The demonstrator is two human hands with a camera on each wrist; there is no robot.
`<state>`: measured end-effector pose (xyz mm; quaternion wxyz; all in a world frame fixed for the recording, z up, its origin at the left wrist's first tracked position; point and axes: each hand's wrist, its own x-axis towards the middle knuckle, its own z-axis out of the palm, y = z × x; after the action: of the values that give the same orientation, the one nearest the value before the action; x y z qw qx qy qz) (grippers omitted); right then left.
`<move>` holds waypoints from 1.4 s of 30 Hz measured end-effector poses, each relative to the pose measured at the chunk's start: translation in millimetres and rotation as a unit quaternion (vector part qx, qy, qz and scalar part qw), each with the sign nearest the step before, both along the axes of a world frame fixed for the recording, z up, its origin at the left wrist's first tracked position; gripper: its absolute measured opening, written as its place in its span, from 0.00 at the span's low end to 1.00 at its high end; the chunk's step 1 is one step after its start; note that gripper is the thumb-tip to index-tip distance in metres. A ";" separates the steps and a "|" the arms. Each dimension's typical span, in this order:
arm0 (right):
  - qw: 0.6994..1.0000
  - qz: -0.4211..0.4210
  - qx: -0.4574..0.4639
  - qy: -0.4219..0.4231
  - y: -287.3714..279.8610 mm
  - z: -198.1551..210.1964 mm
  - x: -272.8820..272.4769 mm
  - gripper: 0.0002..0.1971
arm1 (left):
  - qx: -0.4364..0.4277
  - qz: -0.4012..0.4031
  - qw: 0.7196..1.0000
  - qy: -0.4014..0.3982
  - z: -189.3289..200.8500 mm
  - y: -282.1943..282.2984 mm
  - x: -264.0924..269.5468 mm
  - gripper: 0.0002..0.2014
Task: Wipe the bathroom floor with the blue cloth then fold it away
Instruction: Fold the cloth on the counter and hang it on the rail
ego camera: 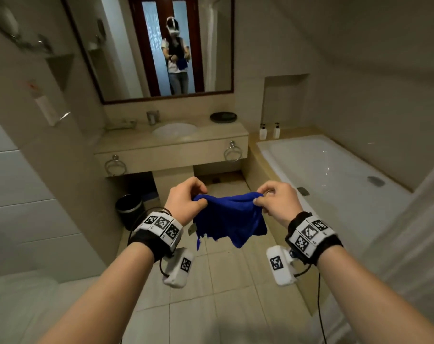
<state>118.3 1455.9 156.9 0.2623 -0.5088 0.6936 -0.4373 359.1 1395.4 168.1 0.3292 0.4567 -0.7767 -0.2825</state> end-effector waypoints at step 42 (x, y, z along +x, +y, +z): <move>0.998 -0.008 0.042 0.044 -554.0 2.2 -81.5 0.06 | 0.028 0.089 0.996 -0.016 7.5 -513.3 -97.7 0.08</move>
<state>36.8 901.8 159.2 0.2485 -0.5106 0.7264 -0.3871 261.4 882.1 175.6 0.3281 0.5371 -0.7300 -0.2664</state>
